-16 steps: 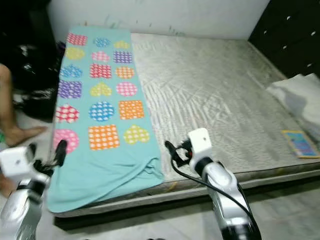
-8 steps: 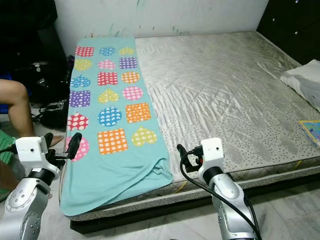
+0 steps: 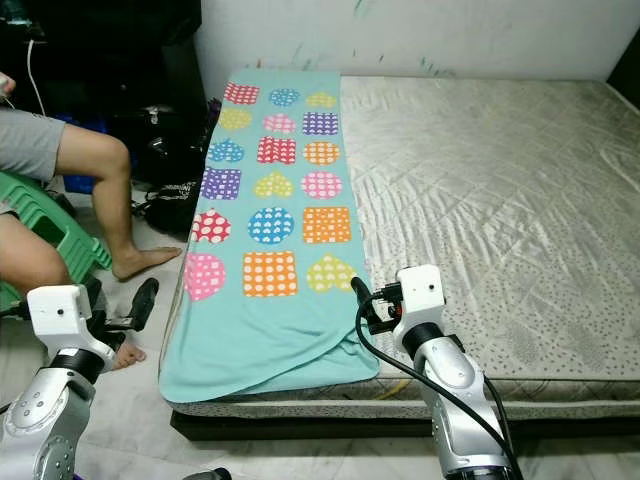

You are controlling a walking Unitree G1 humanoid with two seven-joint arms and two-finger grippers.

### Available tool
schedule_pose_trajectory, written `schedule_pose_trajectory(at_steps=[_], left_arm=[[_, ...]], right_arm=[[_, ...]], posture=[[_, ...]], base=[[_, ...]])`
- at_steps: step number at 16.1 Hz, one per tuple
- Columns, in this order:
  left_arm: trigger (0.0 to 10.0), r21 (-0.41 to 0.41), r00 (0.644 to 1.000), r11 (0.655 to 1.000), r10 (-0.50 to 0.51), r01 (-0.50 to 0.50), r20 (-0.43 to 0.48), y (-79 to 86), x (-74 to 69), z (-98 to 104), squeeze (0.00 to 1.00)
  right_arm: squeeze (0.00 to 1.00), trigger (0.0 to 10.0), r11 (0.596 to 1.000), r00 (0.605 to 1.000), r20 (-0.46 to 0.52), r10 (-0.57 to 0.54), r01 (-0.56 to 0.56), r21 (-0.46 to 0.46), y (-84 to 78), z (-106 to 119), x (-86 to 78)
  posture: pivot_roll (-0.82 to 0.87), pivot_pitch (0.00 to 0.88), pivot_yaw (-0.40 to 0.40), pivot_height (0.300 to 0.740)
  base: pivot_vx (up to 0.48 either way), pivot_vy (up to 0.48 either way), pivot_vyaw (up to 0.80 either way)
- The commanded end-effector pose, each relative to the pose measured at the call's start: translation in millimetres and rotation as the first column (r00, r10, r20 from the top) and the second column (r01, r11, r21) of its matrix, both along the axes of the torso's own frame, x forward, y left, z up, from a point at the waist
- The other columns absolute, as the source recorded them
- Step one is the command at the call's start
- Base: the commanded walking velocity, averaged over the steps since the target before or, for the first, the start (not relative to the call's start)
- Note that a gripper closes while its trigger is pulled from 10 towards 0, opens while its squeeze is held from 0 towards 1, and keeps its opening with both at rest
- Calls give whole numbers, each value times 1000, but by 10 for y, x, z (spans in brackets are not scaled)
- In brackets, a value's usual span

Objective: Clean up the room

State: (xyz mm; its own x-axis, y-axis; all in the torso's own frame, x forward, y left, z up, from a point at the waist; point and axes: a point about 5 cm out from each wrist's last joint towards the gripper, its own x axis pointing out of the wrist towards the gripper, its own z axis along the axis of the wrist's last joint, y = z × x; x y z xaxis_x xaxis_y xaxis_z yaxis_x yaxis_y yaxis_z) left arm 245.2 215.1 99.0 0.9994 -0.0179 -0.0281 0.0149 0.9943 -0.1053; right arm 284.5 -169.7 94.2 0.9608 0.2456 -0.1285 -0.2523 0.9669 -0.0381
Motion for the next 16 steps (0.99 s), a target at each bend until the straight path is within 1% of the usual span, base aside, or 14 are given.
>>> schedule_pose_trajectory(at_steps=[1,6,8,16], left_arm=[[10000,2,1000,1000,0,0,-2,0,-9,12,0],[10000,-1,1000,1000,-2,2,-5,-12,-21,1,0],[10000,-1,1000,1000,1,-1,-6,-12,-26,-2,0],[10000,-7,1000,1000,12,-12,-7,-19,-32,0,0]], right_arm=[[0,10000,1000,1000,-9,-15,15,4,-38,-17,-13],[0,10000,1000,1000,-10,-5,5,18,-34,-20,-43],[0,10000,1000,1000,-11,-3,3,19,-39,-20,-45],[0,10000,1000,1000,-10,6,-6,21,-41,-11,-38]], posture=[[-19,105,-23,740],[-19,109,-29,740],[-18,110,-31,721],[-23,119,-35,616]], base=[[0,0,0],[0,0,0],[0,0,0],[0,0,0]])
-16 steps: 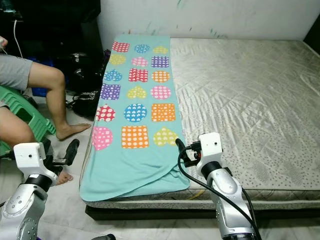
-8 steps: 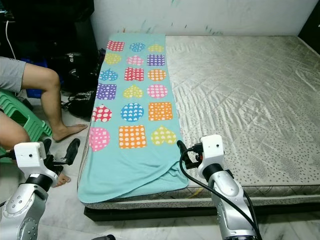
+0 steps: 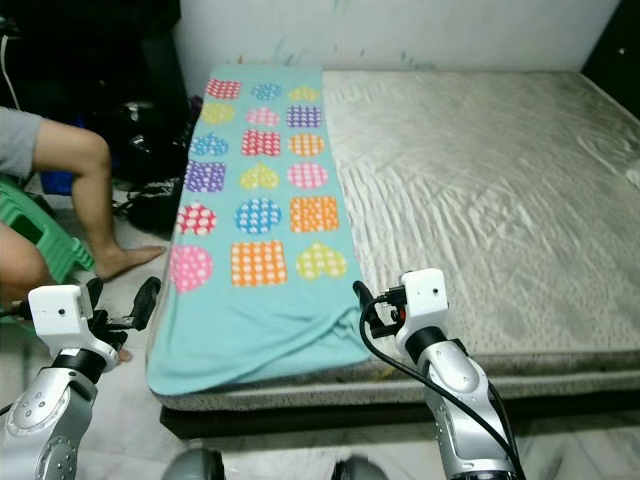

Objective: Clean up the room

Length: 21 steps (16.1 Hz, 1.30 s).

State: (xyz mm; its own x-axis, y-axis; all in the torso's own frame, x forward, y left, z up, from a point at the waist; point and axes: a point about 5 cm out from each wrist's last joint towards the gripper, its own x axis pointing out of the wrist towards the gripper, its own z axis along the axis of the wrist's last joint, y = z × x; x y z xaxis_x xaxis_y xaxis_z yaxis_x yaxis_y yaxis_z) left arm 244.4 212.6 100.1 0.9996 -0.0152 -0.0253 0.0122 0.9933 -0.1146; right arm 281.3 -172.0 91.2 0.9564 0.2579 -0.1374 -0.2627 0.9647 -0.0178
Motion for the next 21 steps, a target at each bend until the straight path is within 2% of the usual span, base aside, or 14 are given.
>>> schedule_pose_trajectory(at_steps=[1,3,6,18,21], left_arm=[[10000,1,1000,1000,11,-11,-10,8,-24,-12,0],[10000,-2,1000,1000,26,-26,-9,17,-22,-15,0],[10000,-7,999,999,49,-49,-10,41,-22,-14,0],[10000,-41,1000,999,2,-1,20,-25,-16,15,0],[10000,-45,1000,999,-4,5,22,-30,-15,14,0]], right_arm=[[0,10000,1000,1000,4,-4,4,2,-18,20,-4],[0,10000,1000,1000,4,-2,2,-2,-20,20,6],[0,10000,1000,1000,5,-2,2,-9,-26,26,19],[0,10000,999,999,23,41,-40,-36,13,59,87],[0,10000,998,998,29,53,-52,-45,22,64,90]], posture=[[-23,119,-35,606],[-25,123,-39,587],[-25,125,-40,587],[-28,118,-57,587],[-28,118,-57,587]], base=[[0,0,0],[0,0,0],[0,0,0],[0,0,78],[245,0,0]])
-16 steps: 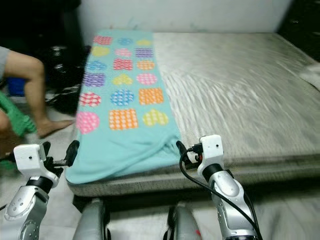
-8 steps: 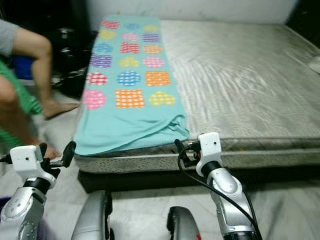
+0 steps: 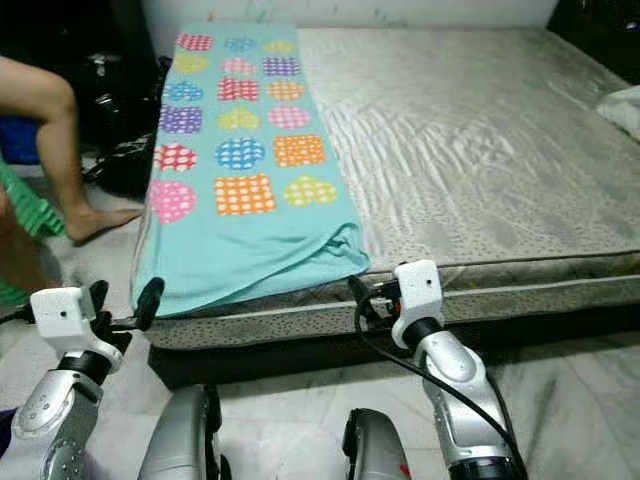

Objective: Clean up the room

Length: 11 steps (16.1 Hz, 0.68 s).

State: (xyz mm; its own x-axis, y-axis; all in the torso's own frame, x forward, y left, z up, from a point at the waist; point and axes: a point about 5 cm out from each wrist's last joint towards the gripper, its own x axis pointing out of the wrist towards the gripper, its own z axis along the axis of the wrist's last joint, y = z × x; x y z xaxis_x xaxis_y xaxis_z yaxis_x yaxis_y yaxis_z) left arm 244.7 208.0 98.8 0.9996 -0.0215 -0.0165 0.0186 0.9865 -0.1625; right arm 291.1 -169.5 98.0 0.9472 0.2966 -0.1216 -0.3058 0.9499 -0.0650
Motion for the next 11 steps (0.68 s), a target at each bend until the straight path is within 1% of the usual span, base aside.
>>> schedule_pose_trajectory(at_steps=[1,6,10,11], left_arm=[[10000,3,1000,1000,-2,2,16,13,-18,30,0],[10000,-1,1000,1000,-10,10,17,9,-14,33,0],[10000,-2,1000,1000,-15,15,15,8,-19,30,0],[10000,-2,1000,1000,-16,16,15,8,-19,29,0]], right_arm=[[0,10000,1000,1000,2,8,-8,-4,-1,-4,-8],[0,10000,1000,1000,0,8,-8,-1,4,-10,-5],[0,10000,1000,1000,0,9,-9,-4,7,-17,-10],[0,10000,1000,1000,-4,6,-6,-2,6,-23,-4]], posture=[[-28,118,-57,587],[-27,119,-58,587],[-27,121,-56,587],[-27,121,-56,587]], base=[[266,0,0],[312,0,0],[337,0,448],[337,0,0]])
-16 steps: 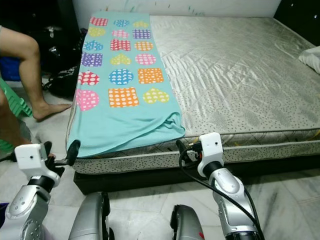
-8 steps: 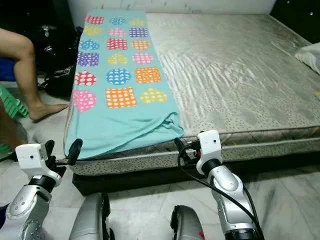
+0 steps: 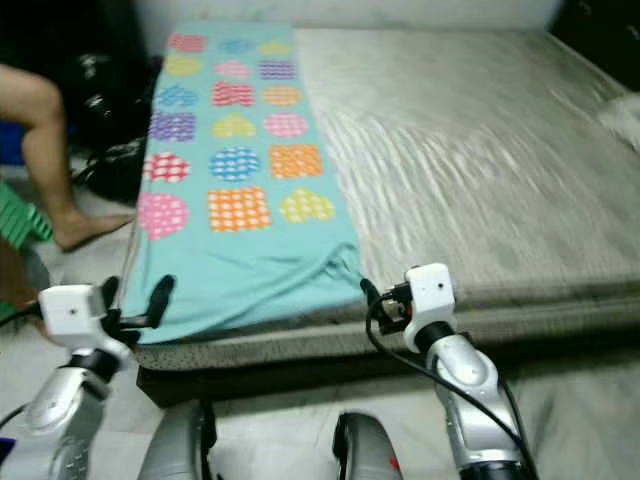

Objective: Clean up the room

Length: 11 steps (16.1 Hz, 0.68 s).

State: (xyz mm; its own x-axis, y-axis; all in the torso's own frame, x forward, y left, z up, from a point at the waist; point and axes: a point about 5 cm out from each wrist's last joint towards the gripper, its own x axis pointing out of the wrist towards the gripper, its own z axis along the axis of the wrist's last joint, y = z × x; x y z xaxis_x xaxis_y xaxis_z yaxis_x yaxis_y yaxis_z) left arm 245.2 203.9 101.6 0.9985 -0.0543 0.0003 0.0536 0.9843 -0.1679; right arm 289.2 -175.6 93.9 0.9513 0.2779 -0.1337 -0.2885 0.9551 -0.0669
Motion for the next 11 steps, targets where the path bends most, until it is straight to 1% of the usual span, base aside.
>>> schedule_pose_trajectory(at_steps=[1,2,4,6,9,11], left_arm=[[10000,4,1000,1000,16,-16,-5,47,-23,-1,0],[10000,4,1000,1000,18,-18,-8,46,-22,-4,0],[10000,4,1000,1000,19,-19,-9,42,-21,-6,0],[10000,-1,1000,1000,2,-2,-2,19,-22,3,0],[10000,-1,1000,1000,2,-2,-3,18,-18,4,0],[10000,-3,1000,1000,-5,5,1,5,-16,12,0]], right_arm=[[0,10000,1000,1000,5,21,-21,5,61,15,22],[0,10000,1000,1000,5,18,-18,8,57,15,24],[0,10000,1000,1000,5,18,-18,10,52,16,25],[0,10000,1000,1000,12,23,-23,0,50,20,27],[0,10000,999,999,17,33,-33,-7,62,19,26],[0,10000,999,999,19,36,-36,-9,63,20,27]], posture=[[-27,121,-56,587],[-27,121,-56,587],[-27,121,-56,587],[-26,113,-57,587],[-26,109,-56,587],[-26,109,-56,587]], base=[[292,0,0],[244,0,0],[0,0,0],[294,0,0],[325,0,0],[336,0,722]])
